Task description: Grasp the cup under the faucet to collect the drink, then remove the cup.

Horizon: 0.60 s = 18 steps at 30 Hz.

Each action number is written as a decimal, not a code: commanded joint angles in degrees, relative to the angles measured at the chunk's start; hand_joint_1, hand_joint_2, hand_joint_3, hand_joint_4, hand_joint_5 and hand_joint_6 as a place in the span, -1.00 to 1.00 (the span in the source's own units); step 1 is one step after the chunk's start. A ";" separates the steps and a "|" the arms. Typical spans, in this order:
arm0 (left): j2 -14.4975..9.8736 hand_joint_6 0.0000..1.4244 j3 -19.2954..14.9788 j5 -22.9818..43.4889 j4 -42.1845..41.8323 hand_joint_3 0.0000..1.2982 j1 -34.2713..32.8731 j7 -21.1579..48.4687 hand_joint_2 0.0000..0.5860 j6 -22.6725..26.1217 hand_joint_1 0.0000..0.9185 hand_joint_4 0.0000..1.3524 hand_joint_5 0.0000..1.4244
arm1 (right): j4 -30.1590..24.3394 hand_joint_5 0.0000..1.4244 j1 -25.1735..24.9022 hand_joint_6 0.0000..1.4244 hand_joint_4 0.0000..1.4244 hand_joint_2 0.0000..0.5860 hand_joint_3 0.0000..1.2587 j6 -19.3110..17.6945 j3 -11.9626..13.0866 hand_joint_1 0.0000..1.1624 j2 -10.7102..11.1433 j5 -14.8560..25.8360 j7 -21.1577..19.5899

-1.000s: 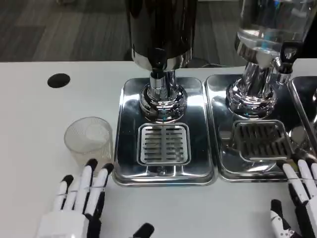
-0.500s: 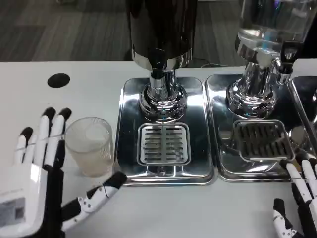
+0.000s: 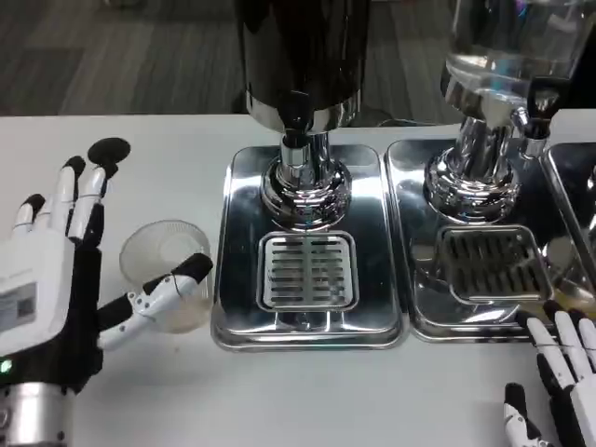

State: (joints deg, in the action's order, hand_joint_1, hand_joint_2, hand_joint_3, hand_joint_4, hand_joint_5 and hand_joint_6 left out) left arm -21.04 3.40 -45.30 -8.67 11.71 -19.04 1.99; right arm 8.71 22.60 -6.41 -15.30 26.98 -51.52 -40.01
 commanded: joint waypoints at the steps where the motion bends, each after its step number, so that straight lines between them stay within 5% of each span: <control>1: -0.13 -0.93 1.30 -0.18 3.08 -0.82 -2.54 4.30 -0.90 2.97 -1.00 -1.00 -0.86 | 0.53 -1.00 -0.40 -0.93 -1.00 0.70 -0.85 -1.10 -0.41 -0.71 0.11 0.81 1.49; 18: 0.04 -0.88 3.45 1.09 8.85 -0.81 -6.93 6.03 -0.91 6.78 -1.00 -1.00 -0.83 | 3.34 -1.00 -0.89 -0.90 -1.00 0.73 -0.84 -3.18 -0.51 -0.69 0.41 2.11 2.02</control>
State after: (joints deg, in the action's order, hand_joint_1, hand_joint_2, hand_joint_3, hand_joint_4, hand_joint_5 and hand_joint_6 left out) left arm -20.99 7.46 -45.10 -1.03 5.16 -12.62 8.51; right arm 11.24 21.74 -8.98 -15.97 27.07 -49.97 -38.19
